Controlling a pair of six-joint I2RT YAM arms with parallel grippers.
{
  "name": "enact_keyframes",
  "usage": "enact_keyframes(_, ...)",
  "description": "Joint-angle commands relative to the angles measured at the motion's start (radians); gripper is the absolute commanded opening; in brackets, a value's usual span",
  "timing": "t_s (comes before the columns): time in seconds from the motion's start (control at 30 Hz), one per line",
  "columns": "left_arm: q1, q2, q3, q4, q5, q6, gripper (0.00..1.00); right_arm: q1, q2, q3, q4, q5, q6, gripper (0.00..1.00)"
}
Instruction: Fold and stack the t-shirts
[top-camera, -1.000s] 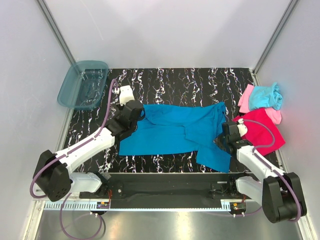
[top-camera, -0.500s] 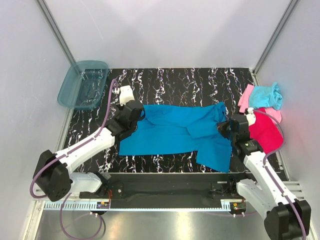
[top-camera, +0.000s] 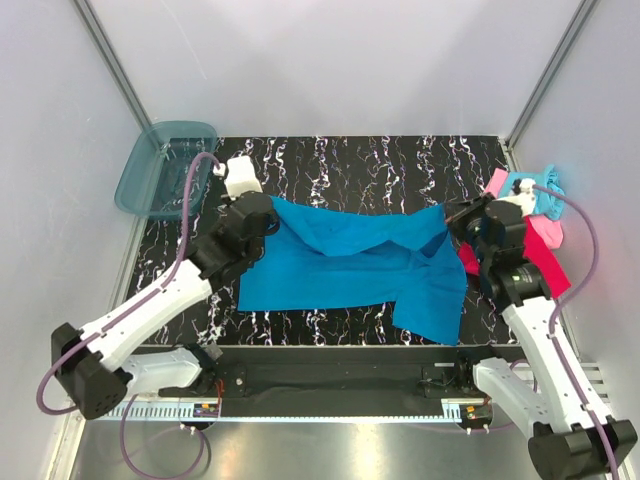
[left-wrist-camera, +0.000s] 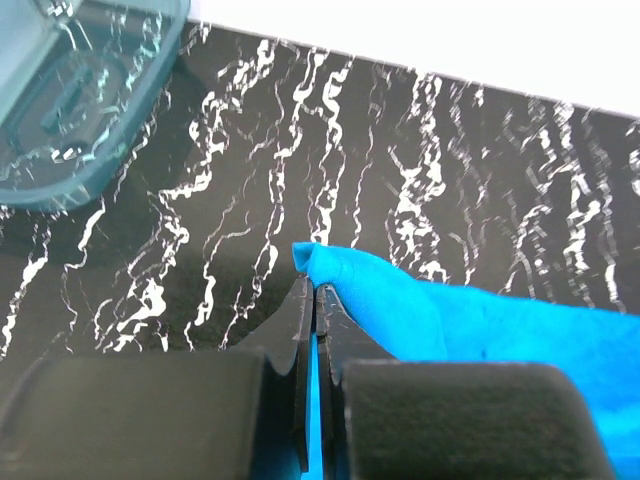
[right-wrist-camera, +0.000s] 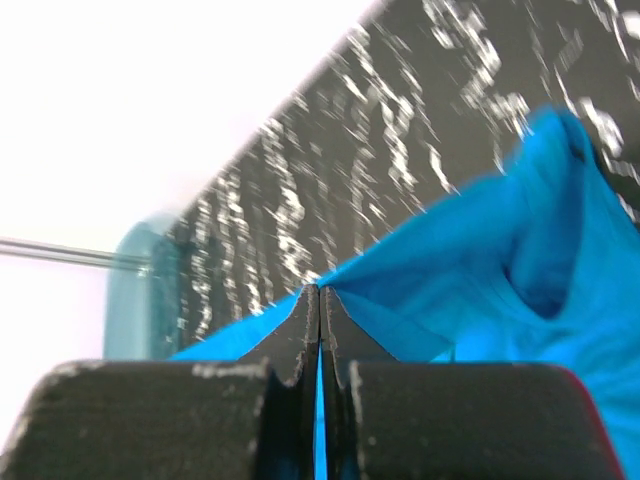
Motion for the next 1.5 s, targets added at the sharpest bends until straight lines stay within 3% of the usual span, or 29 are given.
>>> enact_keyframes(0.0, -0.015, -0.062, 0.059, -0.026, -0.052, 0.033, 0.00, -0.003, -0.036, 0.128, -0.014, -0.003, -0.085, 0.00)
enact_keyframes(0.23, -0.019, -0.109, -0.102, -0.039, -0.032, -0.065, 0.01, -0.003, -0.055, 0.214, -0.035, -0.007, -0.082, 0.00)
enact_keyframes(0.43, -0.021, -0.014, -0.208, -0.010, 0.014, -0.179, 0.12, -0.003, -0.047, 0.204, -0.031, -0.017, -0.080, 0.00)
enact_keyframes(0.47, -0.022, -0.005, -0.220, -0.001, 0.027, -0.190, 0.22, -0.003, -0.052, 0.201, -0.032, -0.015, -0.088, 0.00)
enact_keyframes(0.6, -0.027, 0.053, -0.259, 0.039, 0.040, -0.220, 0.46, -0.003, -0.059, 0.189, -0.029, -0.003, -0.091, 0.00)
enact_keyframes(0.73, -0.029, 0.099, -0.254, 0.044, 0.039, -0.237, 0.63, -0.003, -0.059, 0.177, -0.029, 0.000, -0.094, 0.00)
enact_keyframes(1.1, -0.084, 0.164, -0.272, 0.082, 0.145, -0.331, 0.63, -0.003, -0.053, 0.160, -0.018, 0.003, -0.097, 0.00)
enact_keyframes(1.23, -0.163, 0.219, -0.268, 0.084, 0.145, -0.377, 0.63, -0.003, -0.050, 0.158, -0.015, 0.000, -0.094, 0.00)
enact_keyframes(1.47, -0.165, 0.257, -0.269, 0.084, 0.125, -0.365, 0.62, -0.003, -0.055, 0.155, -0.014, 0.008, -0.105, 0.00)
